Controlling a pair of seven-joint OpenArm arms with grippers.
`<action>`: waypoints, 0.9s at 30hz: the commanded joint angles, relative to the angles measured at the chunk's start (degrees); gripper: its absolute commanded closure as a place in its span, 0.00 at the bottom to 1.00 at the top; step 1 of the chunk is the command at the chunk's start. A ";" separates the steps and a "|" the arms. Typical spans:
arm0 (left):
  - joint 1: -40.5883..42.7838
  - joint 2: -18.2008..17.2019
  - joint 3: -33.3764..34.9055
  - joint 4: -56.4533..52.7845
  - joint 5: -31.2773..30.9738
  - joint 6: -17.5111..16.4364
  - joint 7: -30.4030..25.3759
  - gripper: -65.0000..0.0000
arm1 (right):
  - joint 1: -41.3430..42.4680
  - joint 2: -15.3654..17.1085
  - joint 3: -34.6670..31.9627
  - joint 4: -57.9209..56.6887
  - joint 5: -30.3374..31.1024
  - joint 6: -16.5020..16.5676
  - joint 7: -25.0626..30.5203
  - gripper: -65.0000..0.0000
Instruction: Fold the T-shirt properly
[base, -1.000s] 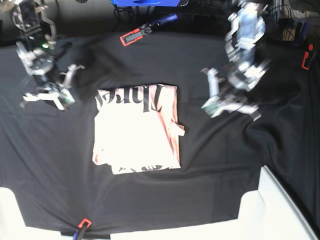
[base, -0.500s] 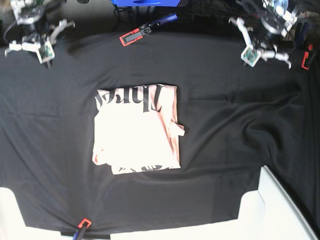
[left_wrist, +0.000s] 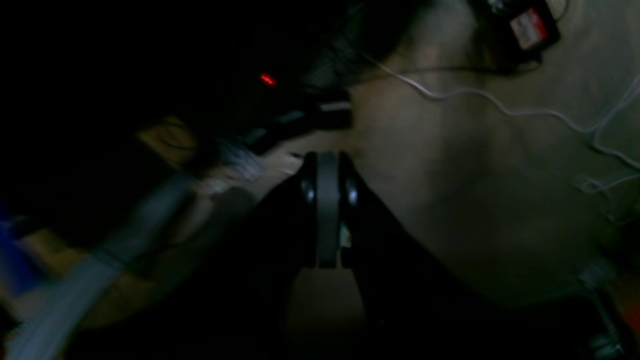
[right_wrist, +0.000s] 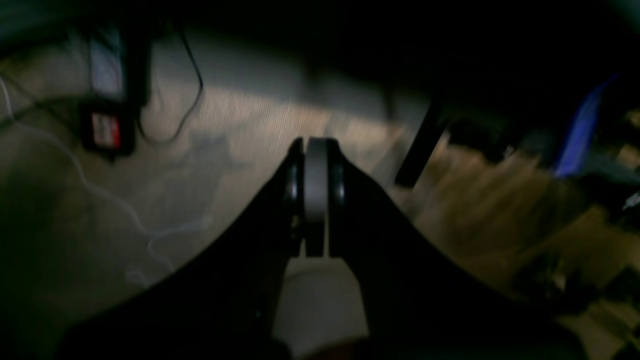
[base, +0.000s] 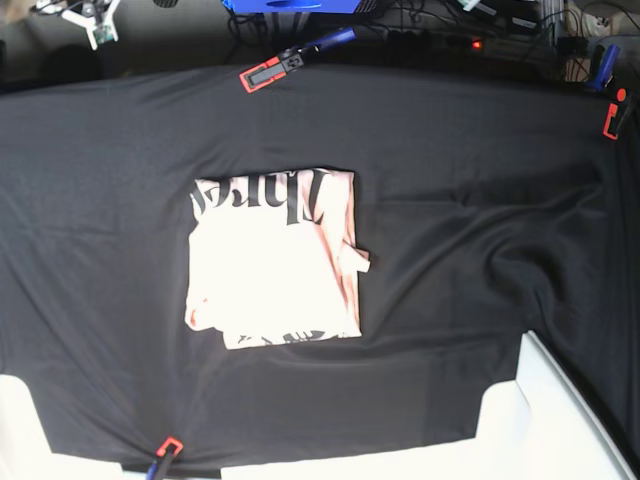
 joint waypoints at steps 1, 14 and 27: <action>-1.19 -0.31 0.83 -3.32 0.01 0.38 -0.16 1.00 | 1.67 0.60 -1.14 -3.80 0.14 0.38 0.41 1.00; -33.63 7.86 5.32 -62.49 0.01 2.40 -6.57 1.00 | 32.35 2.01 -5.62 -75.01 0.23 0.38 27.57 1.00; -36.53 10.24 5.23 -68.64 -0.07 17.17 -12.73 1.00 | 33.23 0.86 -5.36 -80.99 0.14 0.29 44.89 1.00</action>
